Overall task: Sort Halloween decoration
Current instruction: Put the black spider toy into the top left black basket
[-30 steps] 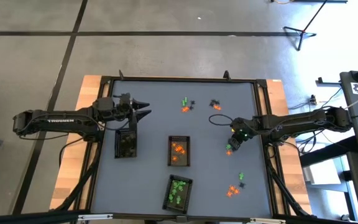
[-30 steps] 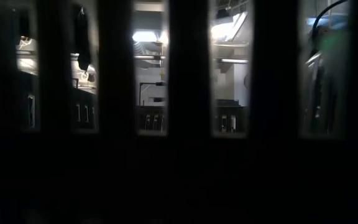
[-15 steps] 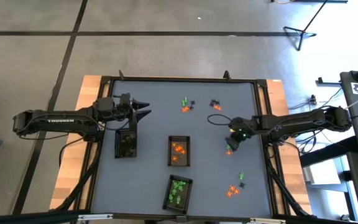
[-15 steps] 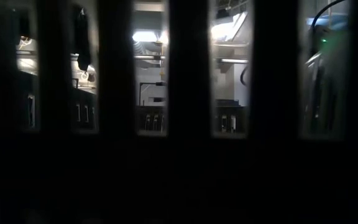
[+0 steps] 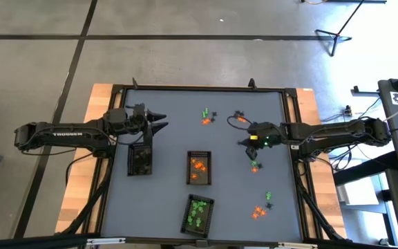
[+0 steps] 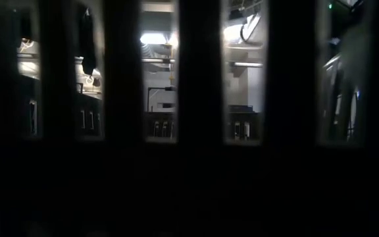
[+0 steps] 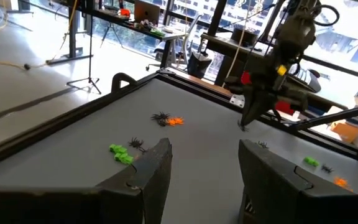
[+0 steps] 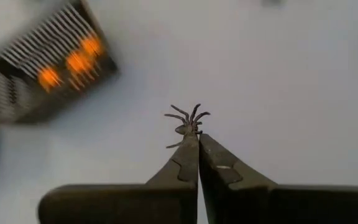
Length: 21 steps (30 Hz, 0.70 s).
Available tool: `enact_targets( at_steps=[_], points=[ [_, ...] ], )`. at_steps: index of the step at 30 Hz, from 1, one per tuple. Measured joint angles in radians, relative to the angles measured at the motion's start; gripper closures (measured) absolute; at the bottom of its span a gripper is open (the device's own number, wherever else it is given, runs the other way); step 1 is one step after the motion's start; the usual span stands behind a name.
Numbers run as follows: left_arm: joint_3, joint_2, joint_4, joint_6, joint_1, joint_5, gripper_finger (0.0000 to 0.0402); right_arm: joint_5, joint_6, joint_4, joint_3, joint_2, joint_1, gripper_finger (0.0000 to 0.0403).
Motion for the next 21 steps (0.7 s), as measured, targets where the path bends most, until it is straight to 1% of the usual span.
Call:
enact_targets(
  at_steps=[6, 13, 17, 21],
  points=[
    [0.0, 0.006, 0.0, -0.055, 0.0, 0.0, 0.0223, 0.0, -0.105, 0.293, 0.001, 0.042, 0.0, 0.0401],
    [0.001, 0.076, -0.001, -0.125, 0.0, 0.009, 0.0223, 0.0, -0.194, 0.551, 0.002, 0.171, 0.0, 0.0402],
    [0.001, 0.138, 0.007, -0.16, 0.0, 0.009, 0.0223, 0.011, -0.246, 0.607, 0.046, 0.254, 0.0, 0.0402],
    [0.001, 0.199, 0.065, -0.186, 0.0, 0.009, 0.0223, 0.02, -0.304, 0.622, 0.125, 0.344, 0.0, 0.0402]
  ],
)
